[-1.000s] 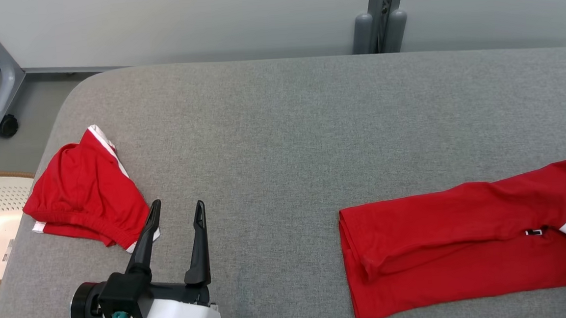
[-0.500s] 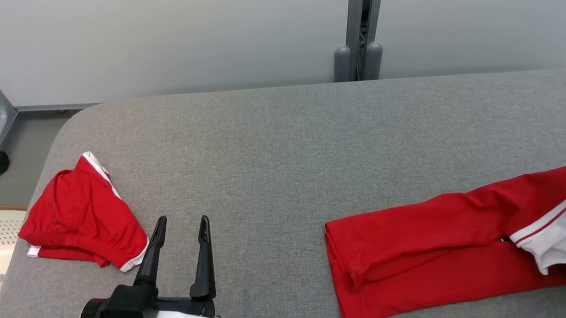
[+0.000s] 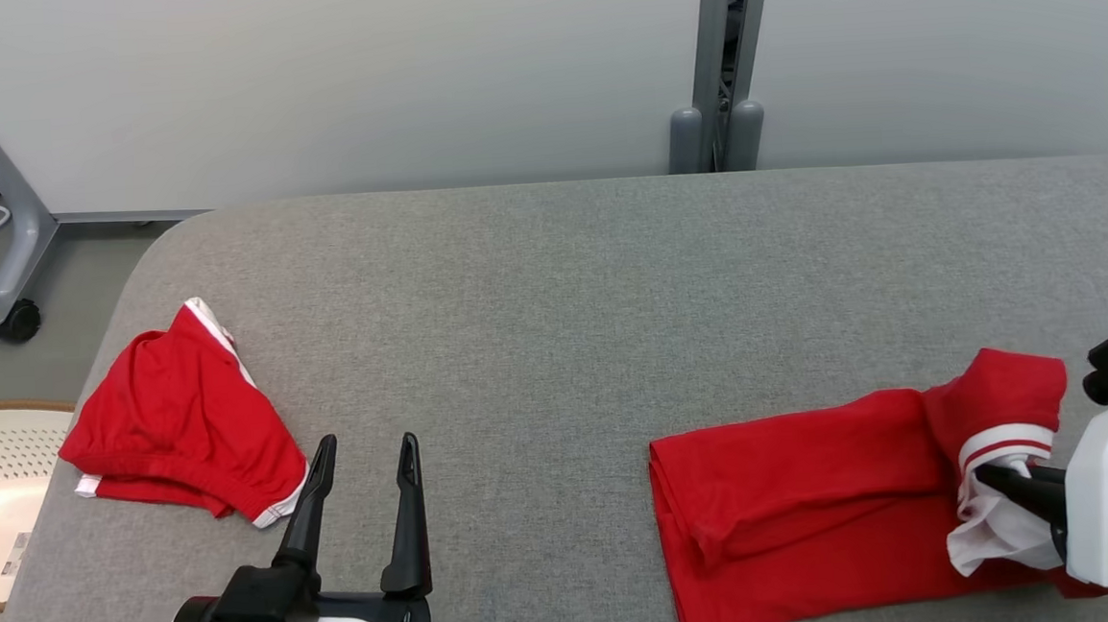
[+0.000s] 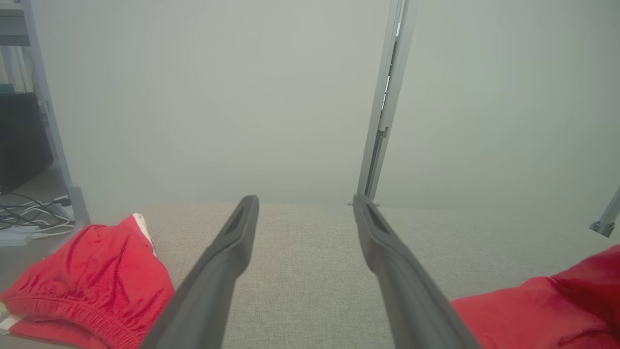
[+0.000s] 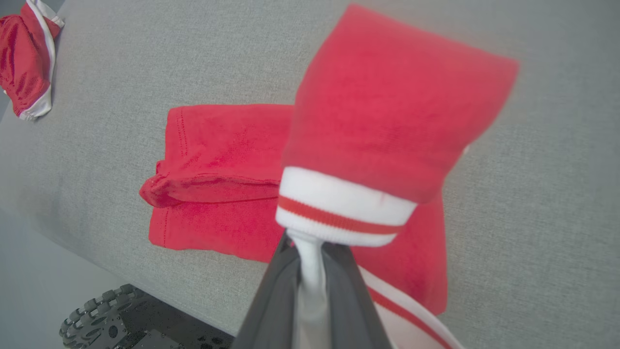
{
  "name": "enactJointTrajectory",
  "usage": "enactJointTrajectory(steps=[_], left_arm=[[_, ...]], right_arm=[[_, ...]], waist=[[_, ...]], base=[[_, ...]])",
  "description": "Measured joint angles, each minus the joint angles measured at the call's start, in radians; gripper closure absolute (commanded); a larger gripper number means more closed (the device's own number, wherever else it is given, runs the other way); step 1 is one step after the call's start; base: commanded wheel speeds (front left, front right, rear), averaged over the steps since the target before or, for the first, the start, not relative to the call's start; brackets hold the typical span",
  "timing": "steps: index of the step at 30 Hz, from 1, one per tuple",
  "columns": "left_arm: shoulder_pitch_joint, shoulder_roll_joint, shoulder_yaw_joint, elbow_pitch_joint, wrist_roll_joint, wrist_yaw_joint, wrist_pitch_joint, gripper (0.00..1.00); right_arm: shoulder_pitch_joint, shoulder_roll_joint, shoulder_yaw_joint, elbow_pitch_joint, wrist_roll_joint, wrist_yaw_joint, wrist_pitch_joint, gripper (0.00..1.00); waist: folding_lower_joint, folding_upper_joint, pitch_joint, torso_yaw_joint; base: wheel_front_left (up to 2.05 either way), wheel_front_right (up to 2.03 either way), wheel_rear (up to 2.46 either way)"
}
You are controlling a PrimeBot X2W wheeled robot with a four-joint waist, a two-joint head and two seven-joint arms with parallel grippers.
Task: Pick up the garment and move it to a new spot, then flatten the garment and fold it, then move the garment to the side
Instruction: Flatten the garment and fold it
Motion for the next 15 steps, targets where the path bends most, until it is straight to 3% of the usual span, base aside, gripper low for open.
enactJointTrajectory(steps=[6, 15], left_arm=[[0.005, 0.000, -0.007, 0.003, -0.009, 0.005, 0.000, 0.00], [0.005, 0.000, -0.021, 0.002, -0.025, 0.012, 0.000, 0.00]], right_arm=[[0.037, 0.090, -0.040, -0.073, -0.036, 0.000, 0.063, 1.00], [0.035, 0.228, -0.063, -0.051, -0.076, 0.000, 0.058, 1.00]], waist=[[0.0000, 0.0000, -0.002, 0.026], [0.0001, 0.0000, 0.021, 0.079]], base=[[0.00, 0.00, 0.00], [0.00, 0.00, 0.00]])
